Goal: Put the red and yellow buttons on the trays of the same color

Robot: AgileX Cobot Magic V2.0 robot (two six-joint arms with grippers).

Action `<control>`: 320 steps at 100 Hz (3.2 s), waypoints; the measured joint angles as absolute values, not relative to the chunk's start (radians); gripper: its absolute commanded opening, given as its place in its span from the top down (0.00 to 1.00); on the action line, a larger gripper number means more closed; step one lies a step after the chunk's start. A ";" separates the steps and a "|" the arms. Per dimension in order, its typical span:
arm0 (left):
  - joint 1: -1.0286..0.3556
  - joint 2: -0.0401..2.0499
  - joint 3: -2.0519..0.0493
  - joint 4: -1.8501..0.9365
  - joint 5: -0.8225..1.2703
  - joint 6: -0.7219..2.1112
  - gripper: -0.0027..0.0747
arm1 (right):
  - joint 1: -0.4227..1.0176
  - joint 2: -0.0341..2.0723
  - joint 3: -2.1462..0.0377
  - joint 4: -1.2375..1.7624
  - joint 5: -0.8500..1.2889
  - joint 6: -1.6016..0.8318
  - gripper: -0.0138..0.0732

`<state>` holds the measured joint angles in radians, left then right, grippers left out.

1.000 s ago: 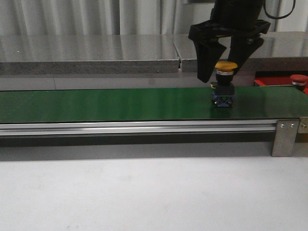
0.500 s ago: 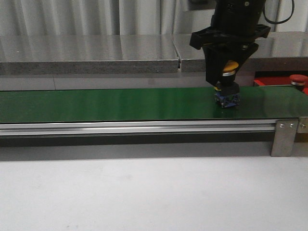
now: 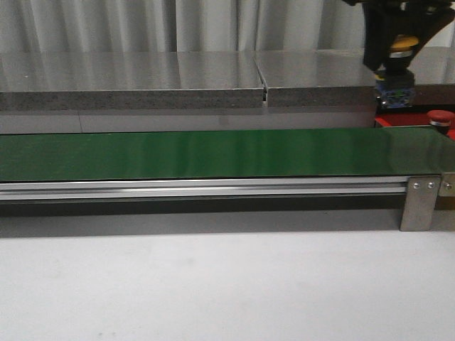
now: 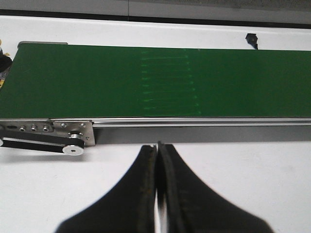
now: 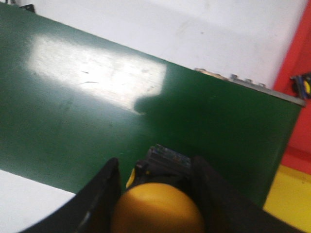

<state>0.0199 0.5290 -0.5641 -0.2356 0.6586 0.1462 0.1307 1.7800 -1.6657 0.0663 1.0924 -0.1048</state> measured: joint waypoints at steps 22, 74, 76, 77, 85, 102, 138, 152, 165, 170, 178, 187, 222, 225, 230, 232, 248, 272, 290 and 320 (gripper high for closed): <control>0.020 0.529 -0.564 -0.236 0.659 0.146 0.99 | -0.004 1.742 -1.579 0.066 1.087 -0.068 0.58; 0.020 0.529 -0.564 -0.236 0.659 0.146 0.99 | -0.237 1.721 -1.318 0.066 0.876 -0.024 0.58; 0.020 0.529 -0.564 -0.236 0.659 0.146 0.99 | -0.242 1.721 -1.312 0.066 0.863 -0.019 0.58; 0.020 0.529 -0.564 -0.236 0.659 0.146 0.99 | -0.243 1.721 -1.307 0.066 0.859 -0.019 0.58; 0.020 0.529 -0.564 -0.236 0.659 0.146 0.99 | -0.257 1.725 -1.278 0.068 0.811 0.000 0.58; 0.020 0.529 -0.564 -0.236 0.659 0.146 0.99 | -0.287 1.759 -1.258 0.092 0.763 0.007 0.58; 0.020 0.529 -0.564 -0.236 0.659 0.146 0.99 | -0.300 1.789 -1.258 0.148 0.729 0.012 0.35; 0.020 0.529 -0.564 -0.236 0.659 0.146 0.99 | -0.300 1.789 -1.258 0.148 0.726 0.012 0.24; 0.020 0.529 -0.564 -0.236 0.659 0.146 0.99 | -0.300 1.789 -1.258 0.148 0.724 0.012 0.24; 0.020 0.529 -0.564 -0.236 0.659 0.146 0.99 | -0.300 1.787 -1.258 0.148 0.724 0.012 0.24; 0.020 0.529 -0.564 -0.236 0.659 0.146 0.99 | -0.300 1.769 -1.258 0.147 0.724 0.000 0.25; 0.020 0.529 -0.564 -0.236 0.659 0.146 0.99 | -0.298 1.731 -1.258 0.145 0.726 -0.042 0.27; 0.020 0.529 -0.564 -0.236 0.659 0.146 0.99 | -0.182 1.510 -1.258 0.141 0.744 -0.187 0.92; 0.020 0.529 -0.564 -0.236 0.659 0.146 0.99 | -0.164 1.493 -1.258 0.141 0.746 -0.201 0.92; 0.020 0.529 -0.564 -0.236 0.659 0.146 0.99 | -0.139 1.459 -1.258 0.138 0.752 -0.216 0.92; 0.020 0.529 -0.564 -0.236 0.659 0.146 0.99 | -0.128 1.451 -1.258 0.136 0.754 -0.221 0.92; 0.020 0.529 -0.564 -0.236 0.659 0.146 0.99 | -0.053 1.350 -1.209 0.133 0.751 -0.266 0.92; 0.020 0.529 -0.564 -0.236 0.659 0.146 0.99 | -0.016 1.140 -1.003 0.132 0.631 -0.295 0.92; 0.020 0.529 -0.564 -0.236 0.659 0.146 0.99 | -0.016 0.965 -0.836 0.130 0.557 -0.297 0.92; 0.020 0.529 -0.564 -0.236 0.659 0.146 0.99 | -0.016 0.679 -0.617 0.130 0.513 -0.297 0.92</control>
